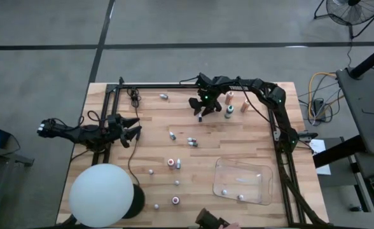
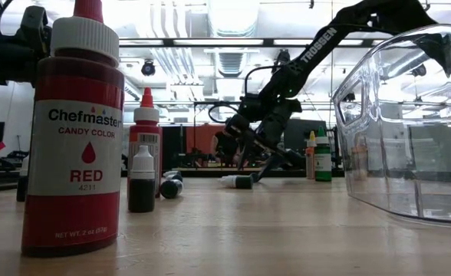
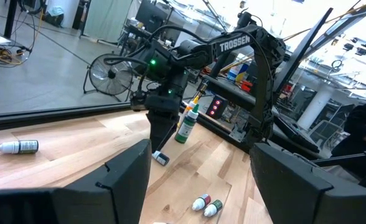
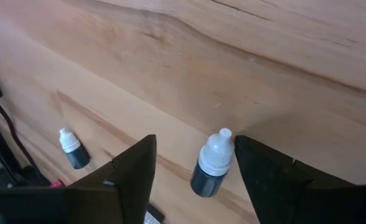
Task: Pick & Place food coloring
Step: Put the black food color into the transparent bin
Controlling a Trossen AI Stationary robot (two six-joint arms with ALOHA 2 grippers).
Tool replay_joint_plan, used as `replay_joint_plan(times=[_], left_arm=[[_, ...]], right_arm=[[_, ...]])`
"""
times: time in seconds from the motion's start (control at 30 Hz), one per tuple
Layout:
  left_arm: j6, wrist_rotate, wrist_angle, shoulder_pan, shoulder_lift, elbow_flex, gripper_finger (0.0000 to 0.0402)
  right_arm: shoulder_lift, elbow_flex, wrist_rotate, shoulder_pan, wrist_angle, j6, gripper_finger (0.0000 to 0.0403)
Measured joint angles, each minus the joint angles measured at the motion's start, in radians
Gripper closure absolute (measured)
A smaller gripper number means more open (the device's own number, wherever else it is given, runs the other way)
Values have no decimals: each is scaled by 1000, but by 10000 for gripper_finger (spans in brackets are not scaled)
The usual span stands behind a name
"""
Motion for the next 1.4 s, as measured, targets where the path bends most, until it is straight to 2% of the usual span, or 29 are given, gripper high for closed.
replay_joint_plan(times=[0.63, 1.0, 1.2, 1.4], left_arm=[[0, 0, 0, 0, 0, 0, 157], [0, 0, 0, 0, 0, 0, 157], [0, 0, 0, 0, 0, 0, 157], [0, 0, 0, 0, 0, 0, 157]], right_arm=[[1, -12, 3, 0, 0, 15, 280], [1, -14, 20, 0, -2, 8, 354], [1, -1, 24, 1, -15, -28, 357], [-9, 82, 33, 3, -143, -151, 356]])
